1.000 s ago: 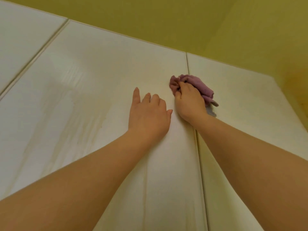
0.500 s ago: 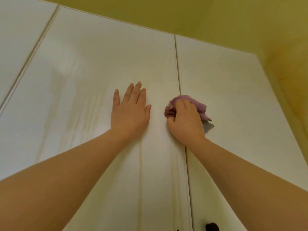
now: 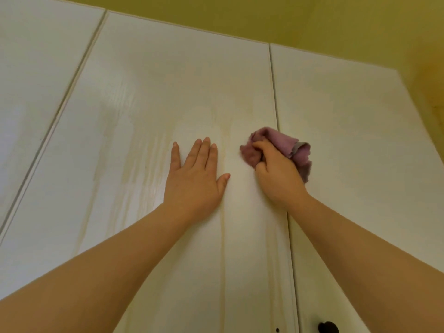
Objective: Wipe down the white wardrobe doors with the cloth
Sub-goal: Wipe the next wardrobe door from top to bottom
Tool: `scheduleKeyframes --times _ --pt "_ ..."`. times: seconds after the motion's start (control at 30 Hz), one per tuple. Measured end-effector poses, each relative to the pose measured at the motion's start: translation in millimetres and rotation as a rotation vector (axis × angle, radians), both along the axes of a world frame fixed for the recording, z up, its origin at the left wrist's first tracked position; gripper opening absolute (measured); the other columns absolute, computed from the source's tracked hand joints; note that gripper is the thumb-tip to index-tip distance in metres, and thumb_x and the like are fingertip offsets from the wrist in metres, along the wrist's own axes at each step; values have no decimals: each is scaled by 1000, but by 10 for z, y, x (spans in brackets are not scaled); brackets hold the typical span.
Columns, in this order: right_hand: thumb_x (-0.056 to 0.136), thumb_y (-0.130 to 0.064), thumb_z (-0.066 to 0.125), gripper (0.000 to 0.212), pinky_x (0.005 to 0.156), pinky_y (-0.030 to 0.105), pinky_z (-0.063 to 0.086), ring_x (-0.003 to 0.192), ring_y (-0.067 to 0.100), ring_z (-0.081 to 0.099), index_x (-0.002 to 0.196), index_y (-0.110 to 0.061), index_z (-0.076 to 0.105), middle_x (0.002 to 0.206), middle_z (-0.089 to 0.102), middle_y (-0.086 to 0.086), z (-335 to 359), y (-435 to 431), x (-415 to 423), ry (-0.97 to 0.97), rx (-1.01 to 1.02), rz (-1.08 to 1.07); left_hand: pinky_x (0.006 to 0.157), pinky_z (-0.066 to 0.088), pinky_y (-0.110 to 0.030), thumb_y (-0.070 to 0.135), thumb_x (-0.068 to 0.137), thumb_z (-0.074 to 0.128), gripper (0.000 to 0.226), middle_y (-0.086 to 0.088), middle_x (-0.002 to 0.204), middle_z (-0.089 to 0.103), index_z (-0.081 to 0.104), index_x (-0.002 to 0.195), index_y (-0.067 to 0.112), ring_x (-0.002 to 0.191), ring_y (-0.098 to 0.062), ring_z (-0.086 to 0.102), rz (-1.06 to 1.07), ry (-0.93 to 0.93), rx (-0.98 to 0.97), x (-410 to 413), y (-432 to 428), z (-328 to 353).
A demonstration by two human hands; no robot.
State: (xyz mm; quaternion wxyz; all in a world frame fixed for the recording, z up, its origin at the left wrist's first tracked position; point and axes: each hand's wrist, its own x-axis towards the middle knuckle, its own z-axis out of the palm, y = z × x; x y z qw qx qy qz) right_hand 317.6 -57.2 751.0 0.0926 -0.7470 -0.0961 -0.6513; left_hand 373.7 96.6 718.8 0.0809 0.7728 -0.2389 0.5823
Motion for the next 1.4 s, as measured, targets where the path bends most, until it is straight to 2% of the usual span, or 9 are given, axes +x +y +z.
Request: scheduleKeyframes --times 0.17,0.33,0.43,0.63,0.8,1.0,1.17,1.27,1.4 --pt "92 -32 50 20 75 25 45 87 9 57 105 -17 53 95 59 -9 -212 317 12 78 -90 -42 112 -17 -48 43 101 6 59 0 159 -14 -9 151 17 145 -13 -14 -2 6 79 -32 157 46" --pt "94 -17 46 8 79 16 44 89 7 57 86 -18 43 96 57 -5 29 231 -25 20 63 -29 110 -20 -47 43 101 5 57 1 159 -14 -11 150 20 145 -13 -12 66 -64 177 -17 295 94" --pt "93 -12 44 12 92 33 43 105 20 54 104 -12 50 110 57 4 6 397 143 -42 44 -41 110 -21 -45 43 101 6 57 -2 159 -11 -10 151 19 146 -16 -11 69 -114 195 -14 317 102" --pt "98 -20 38 44 78 1 28 86 -13 45 141 -26 32 105 42 -25 157 305 19 -8 -60 -86 111 -18 -44 43 97 -2 61 0 158 16 21 149 23 146 -22 7 13 -234 159 68 339 197" --pt "99 -28 29 46 110 39 23 135 28 27 145 -25 25 152 22 2 730 269 157 -30 56 -356 114 -13 -42 36 102 13 49 5 151 30 35 143 24 145 -21 17 -92 -260 133 130 348 232" --pt "96 -18 34 45 110 34 16 135 22 26 140 -25 36 147 32 2 766 620 323 -23 -193 -356 99 27 -58 29 90 32 43 0 105 70 72 102 19 103 -27 66 -116 -428 86 320 357 275" --pt "96 -8 34 39 96 11 32 107 7 50 133 -13 48 129 52 3 704 499 169 9 -14 81 96 25 -60 28 89 34 42 1 104 71 73 101 22 100 -25 68 -154 -463 96 306 352 266" --pt "93 -8 31 47 109 31 24 128 22 37 139 -18 39 144 38 3 676 584 247 -55 -33 -244 96 28 -60 28 89 33 43 0 103 71 73 100 20 99 -25 68 -160 -418 108 283 377 262" --pt "93 -12 32 45 111 26 24 131 19 37 134 -20 49 141 45 2 426 712 304 111 -255 -18 113 2 -52 37 97 11 56 4 150 37 42 141 24 141 -15 29 -170 -252 164 168 435 261"
